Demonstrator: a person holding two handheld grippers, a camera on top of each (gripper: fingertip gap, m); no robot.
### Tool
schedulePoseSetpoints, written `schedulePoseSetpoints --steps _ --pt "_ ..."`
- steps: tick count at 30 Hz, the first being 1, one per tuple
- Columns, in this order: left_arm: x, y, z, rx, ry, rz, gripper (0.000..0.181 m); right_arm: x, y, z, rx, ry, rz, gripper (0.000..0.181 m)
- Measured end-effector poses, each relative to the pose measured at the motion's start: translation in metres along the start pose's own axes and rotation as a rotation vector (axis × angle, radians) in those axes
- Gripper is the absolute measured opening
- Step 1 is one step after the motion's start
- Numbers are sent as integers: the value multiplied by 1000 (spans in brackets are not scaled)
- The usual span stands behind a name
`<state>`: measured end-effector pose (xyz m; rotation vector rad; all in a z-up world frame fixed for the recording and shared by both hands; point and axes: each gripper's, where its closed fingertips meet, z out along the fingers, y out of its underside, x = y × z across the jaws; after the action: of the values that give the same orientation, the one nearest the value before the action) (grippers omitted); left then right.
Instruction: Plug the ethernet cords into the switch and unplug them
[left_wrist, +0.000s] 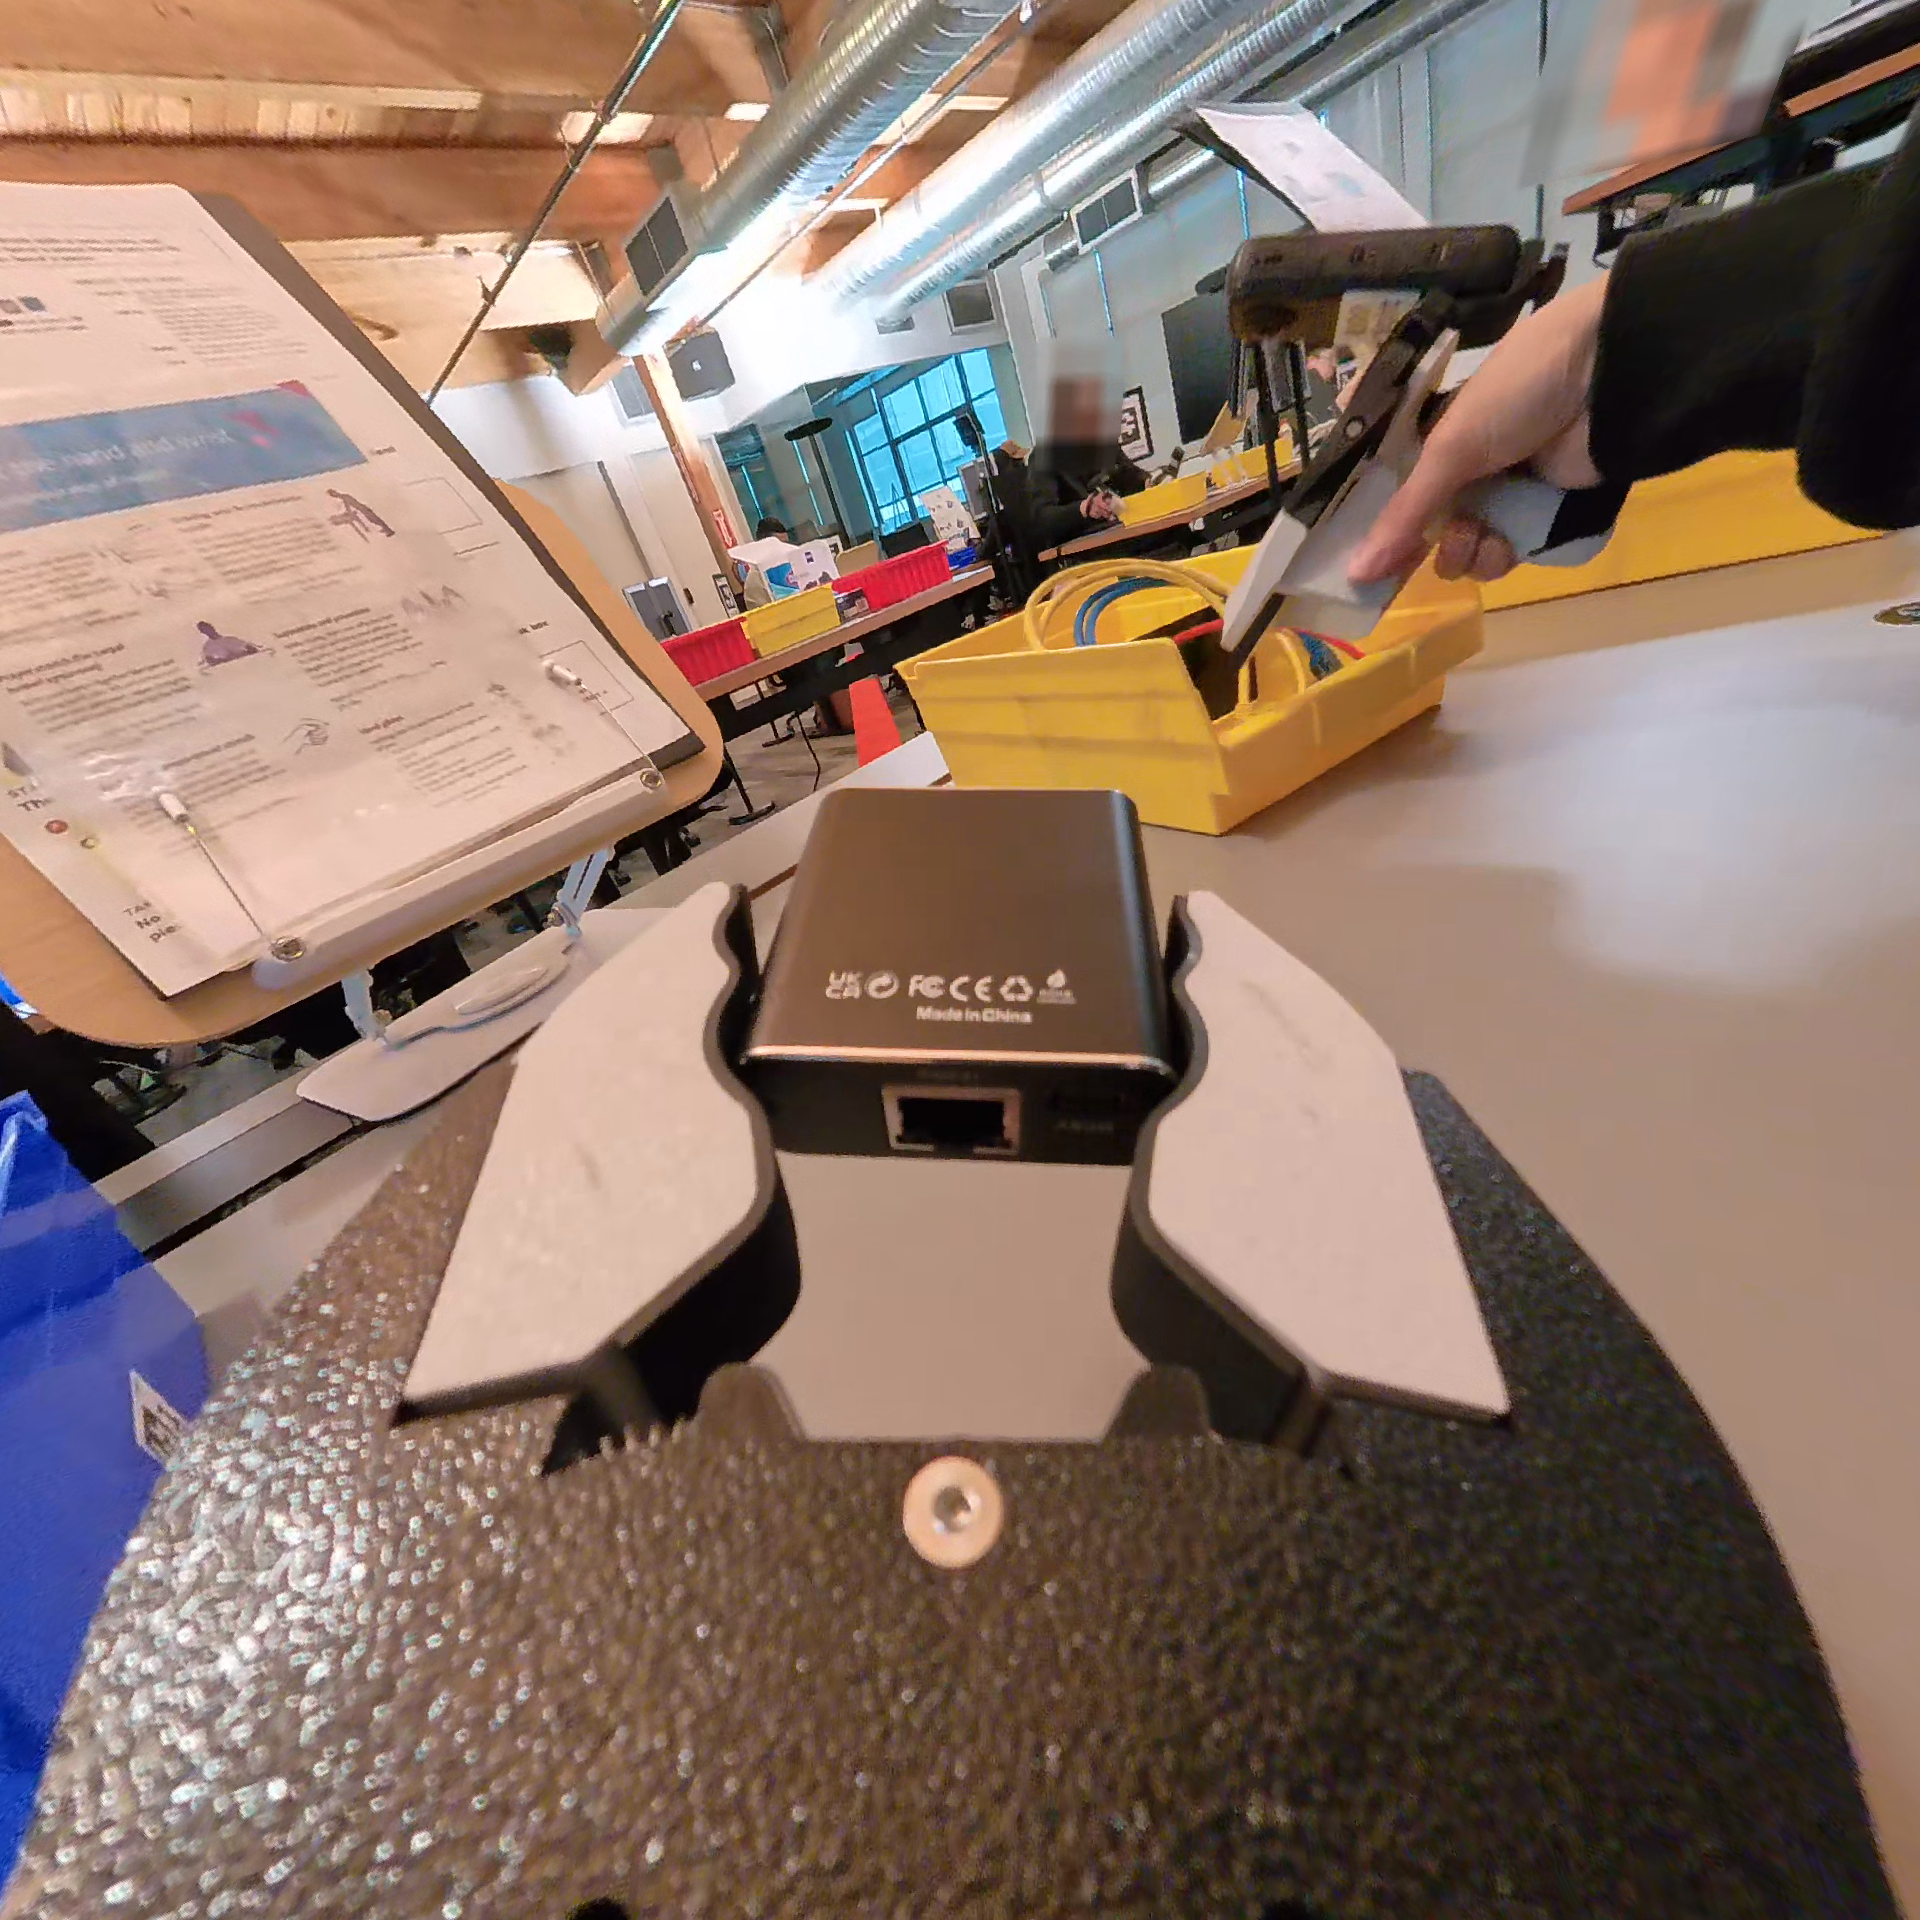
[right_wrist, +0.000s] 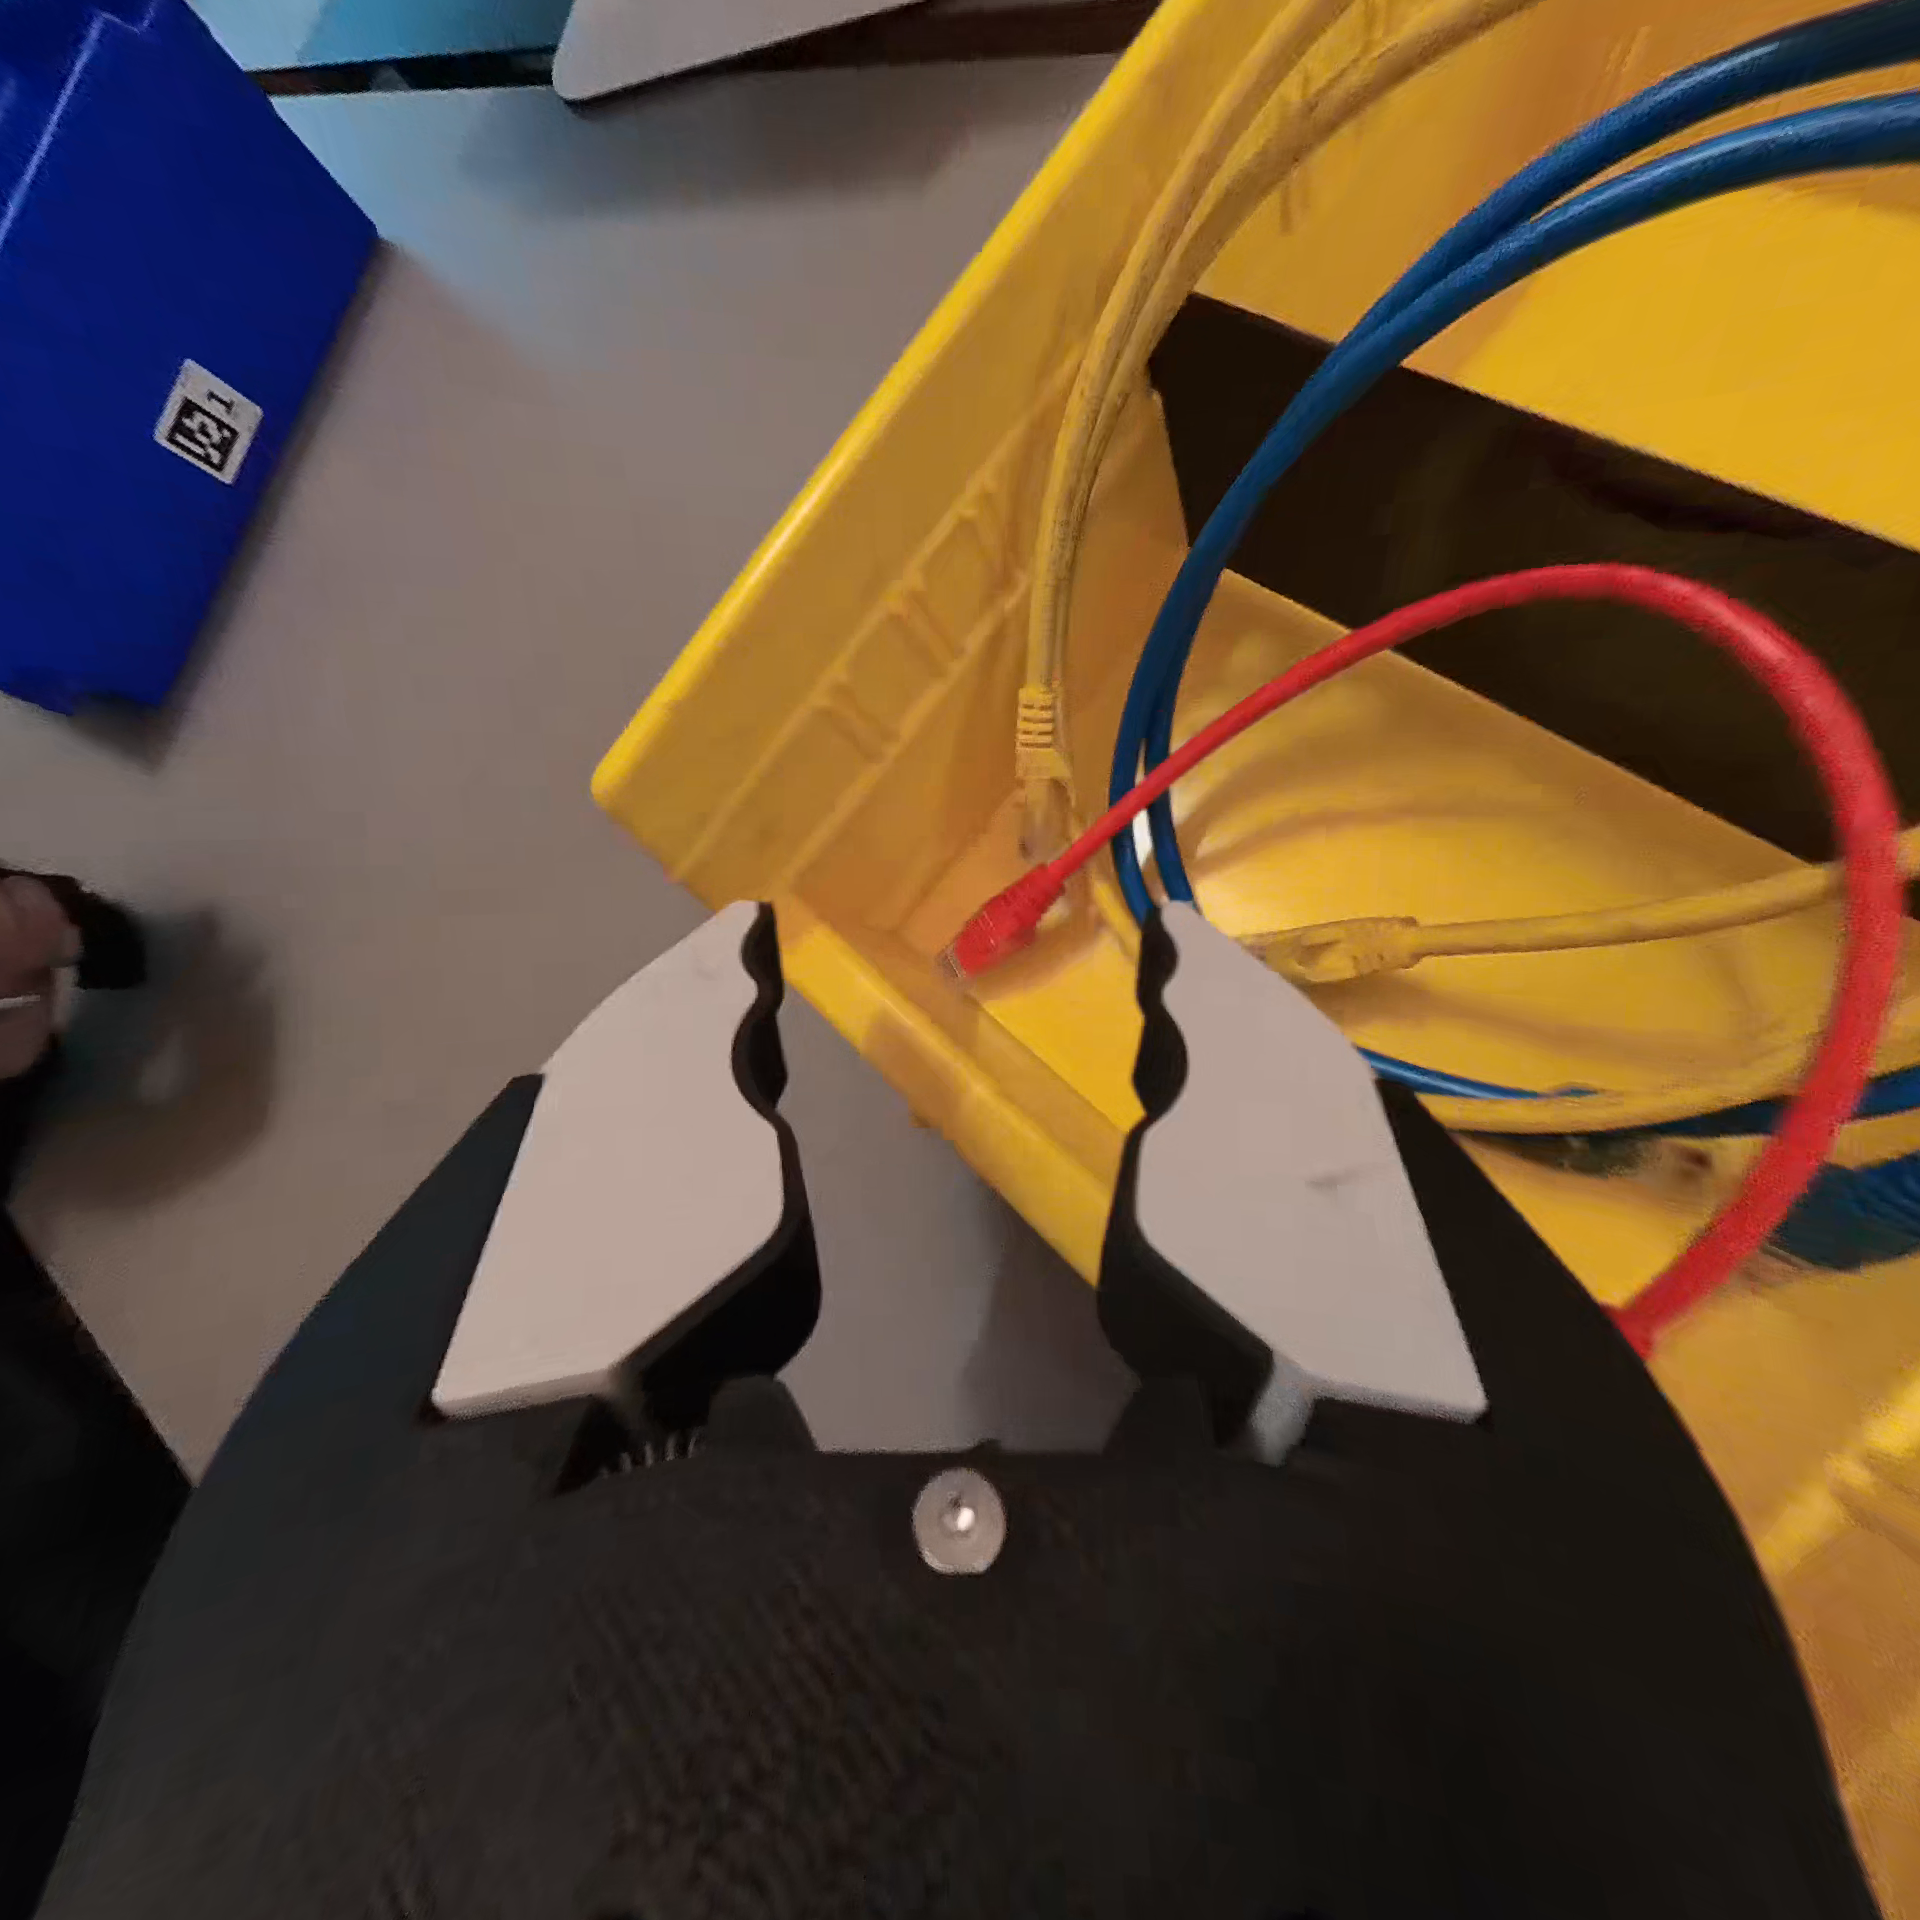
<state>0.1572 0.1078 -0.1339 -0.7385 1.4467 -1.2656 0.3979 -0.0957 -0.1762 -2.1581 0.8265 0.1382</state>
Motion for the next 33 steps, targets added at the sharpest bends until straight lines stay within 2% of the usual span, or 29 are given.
schedulePoseSetpoints --steps 3,5,9,11,13,15,17,22,23,24,25,27,30,31,33 --pt "-2 0 -1 5 -2 -20 74 -7 -11 -22 41 -8 1 77" --pt "-1 0 -1 6 6 -25 74 -36 -21 -33 98 -79 -53 80" --pt "5 -2 -1 20 44 -33 74 -132 8 -15 -9 -296 -249 90" --pt "16 -7 -2 53 97 -20 74 -191 35 1 -94 -477 -294 96" --pt "26 -14 -4 86 145 5 74 -248 60 12 -189 -686 -261 98" --pt "38 -21 -6 120 193 36 74 -297 76 11 -266 -898 -200 88" --pt "50 -27 -9 155 238 91 74 -327 80 14 -301 -1028 -159 77" --pt "68 -28 -13 161 275 249 74 -352 92 36 -422 -1102 -118 78" --pt "69 -26 -13 150 274 276 74 -358 97 34 -446 -1145 -135 71" --pt "70 -24 -13 144 270 295 75 -362 102 33 -463 -1177 -173 37" --pt "68 -23 -12 138 257 308 74 -361 104 38 -453 -1149 -213 28" --pt "64 -17 -10 97 225 329 74 -359 104 44 -466 -1128 -250 27" --pt "56 -15 -9 95 173 308 80 -347 97 50 -487 -1003 -369 27" --pt "52 -17 -11 98 159 291 85 -337 85 50 -468 -937 -418 27" --pt "44 -20 -14 102 149 244 85 -296 42 54 -395 -689 -511 27"
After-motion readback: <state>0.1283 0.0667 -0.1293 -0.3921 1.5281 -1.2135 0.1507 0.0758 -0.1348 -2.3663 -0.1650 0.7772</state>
